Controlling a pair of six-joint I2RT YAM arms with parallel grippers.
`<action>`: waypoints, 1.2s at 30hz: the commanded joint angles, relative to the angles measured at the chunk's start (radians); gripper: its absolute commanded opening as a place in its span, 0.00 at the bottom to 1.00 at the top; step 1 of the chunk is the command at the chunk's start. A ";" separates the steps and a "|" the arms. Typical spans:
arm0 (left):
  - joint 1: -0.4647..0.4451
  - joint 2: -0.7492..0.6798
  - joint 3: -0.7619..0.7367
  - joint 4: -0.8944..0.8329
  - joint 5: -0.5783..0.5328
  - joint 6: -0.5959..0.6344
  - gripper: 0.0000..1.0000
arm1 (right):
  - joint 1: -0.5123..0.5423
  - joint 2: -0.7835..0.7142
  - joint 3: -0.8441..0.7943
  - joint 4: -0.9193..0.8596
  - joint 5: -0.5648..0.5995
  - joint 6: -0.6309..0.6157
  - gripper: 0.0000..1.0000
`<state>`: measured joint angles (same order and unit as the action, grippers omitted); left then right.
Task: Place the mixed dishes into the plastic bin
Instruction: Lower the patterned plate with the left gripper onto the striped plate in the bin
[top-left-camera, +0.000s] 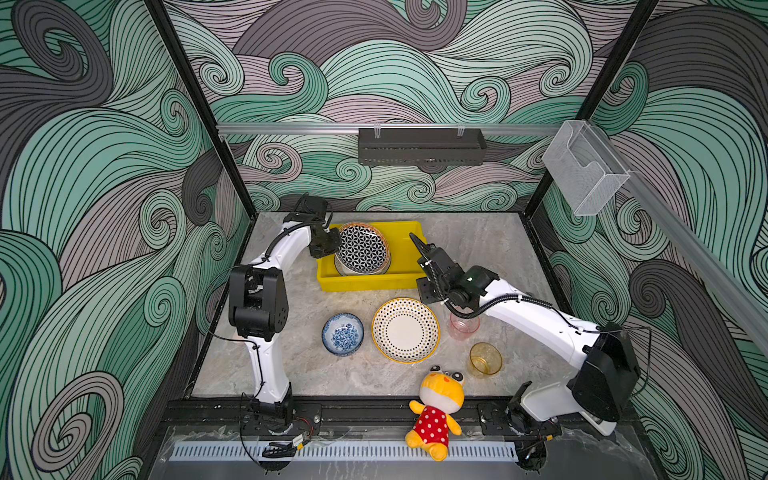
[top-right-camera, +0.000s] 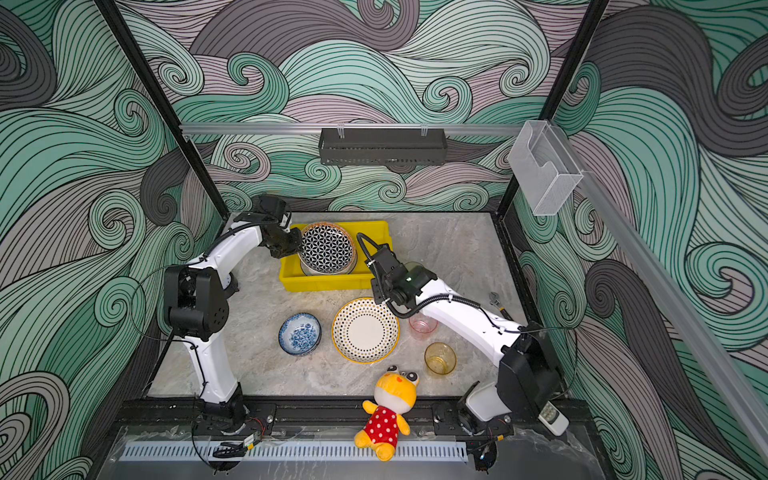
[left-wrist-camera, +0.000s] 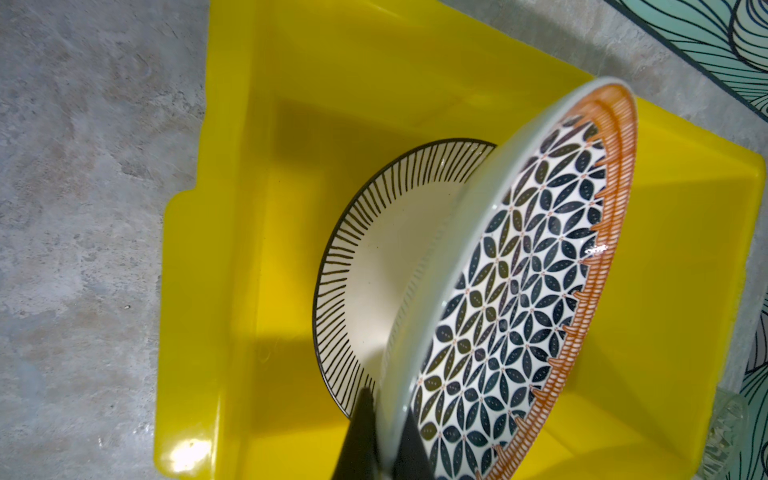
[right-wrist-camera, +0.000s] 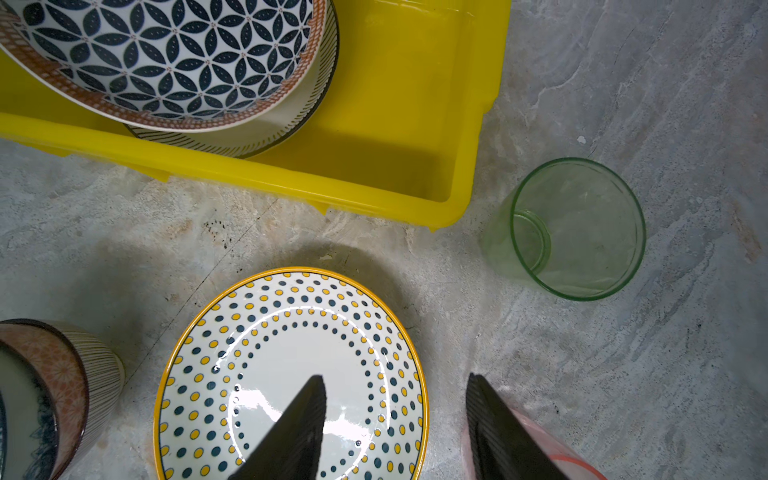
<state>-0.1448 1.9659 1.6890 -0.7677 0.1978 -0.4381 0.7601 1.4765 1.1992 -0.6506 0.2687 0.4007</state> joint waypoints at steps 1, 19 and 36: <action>0.008 0.011 0.058 0.031 0.061 -0.023 0.00 | 0.005 0.012 0.020 -0.017 -0.009 0.007 0.56; 0.008 0.023 0.027 0.031 0.055 -0.026 0.00 | 0.005 0.012 0.016 -0.028 -0.027 0.018 0.56; 0.011 0.030 0.000 0.025 0.051 -0.034 0.00 | 0.010 0.010 0.010 -0.039 -0.036 0.032 0.56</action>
<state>-0.1432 2.0071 1.6764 -0.7708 0.2028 -0.4484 0.7609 1.4776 1.1992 -0.6662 0.2321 0.4133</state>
